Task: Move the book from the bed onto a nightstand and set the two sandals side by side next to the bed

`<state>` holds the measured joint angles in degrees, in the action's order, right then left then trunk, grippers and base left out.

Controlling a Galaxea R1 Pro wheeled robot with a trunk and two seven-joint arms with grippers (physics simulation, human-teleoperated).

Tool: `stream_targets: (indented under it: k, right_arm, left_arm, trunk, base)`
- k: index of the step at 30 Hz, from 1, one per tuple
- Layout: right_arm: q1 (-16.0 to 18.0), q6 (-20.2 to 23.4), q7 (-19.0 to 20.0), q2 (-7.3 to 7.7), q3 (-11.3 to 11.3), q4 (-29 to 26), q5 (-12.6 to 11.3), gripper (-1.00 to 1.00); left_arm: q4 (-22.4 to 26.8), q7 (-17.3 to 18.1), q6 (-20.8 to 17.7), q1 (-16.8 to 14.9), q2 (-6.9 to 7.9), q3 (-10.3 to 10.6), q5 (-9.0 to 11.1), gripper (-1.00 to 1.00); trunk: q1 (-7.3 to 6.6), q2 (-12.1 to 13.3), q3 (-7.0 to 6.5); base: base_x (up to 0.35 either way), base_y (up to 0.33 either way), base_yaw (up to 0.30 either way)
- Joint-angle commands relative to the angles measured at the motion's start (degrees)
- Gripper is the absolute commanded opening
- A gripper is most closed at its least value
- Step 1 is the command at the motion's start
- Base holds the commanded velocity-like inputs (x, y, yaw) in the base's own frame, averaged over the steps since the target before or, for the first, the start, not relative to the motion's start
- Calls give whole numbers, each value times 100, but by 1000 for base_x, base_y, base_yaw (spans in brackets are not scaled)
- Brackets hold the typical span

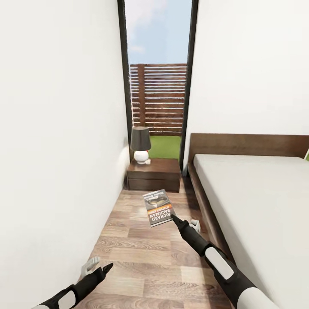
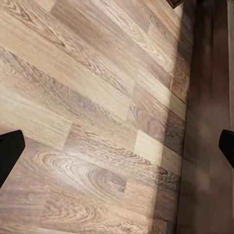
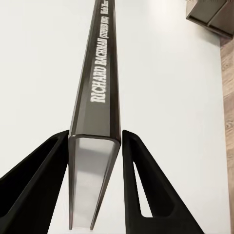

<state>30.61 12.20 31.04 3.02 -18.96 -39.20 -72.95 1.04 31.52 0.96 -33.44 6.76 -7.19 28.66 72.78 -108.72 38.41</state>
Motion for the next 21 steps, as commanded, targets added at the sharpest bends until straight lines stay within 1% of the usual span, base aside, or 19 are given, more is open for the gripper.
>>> stream_targets:
  k: [1, 21]
  right_arm:
    - [5, 24, 7, 6, -19, 0, -62, -100]
    - [6, 21, 7, 2, -20, 0, -61, -100]
  left_arm:
    - [-8, 21, 10, -5, 1, -46, -35, 100]
    - [-7, 21, 13, -5, 0, -46, -35, 100]
  trunk:
    - [1, -2, 6]
    - [1, -2, 6]
  base:
    - [165, 0, -2]
    - [165, 0, 0]
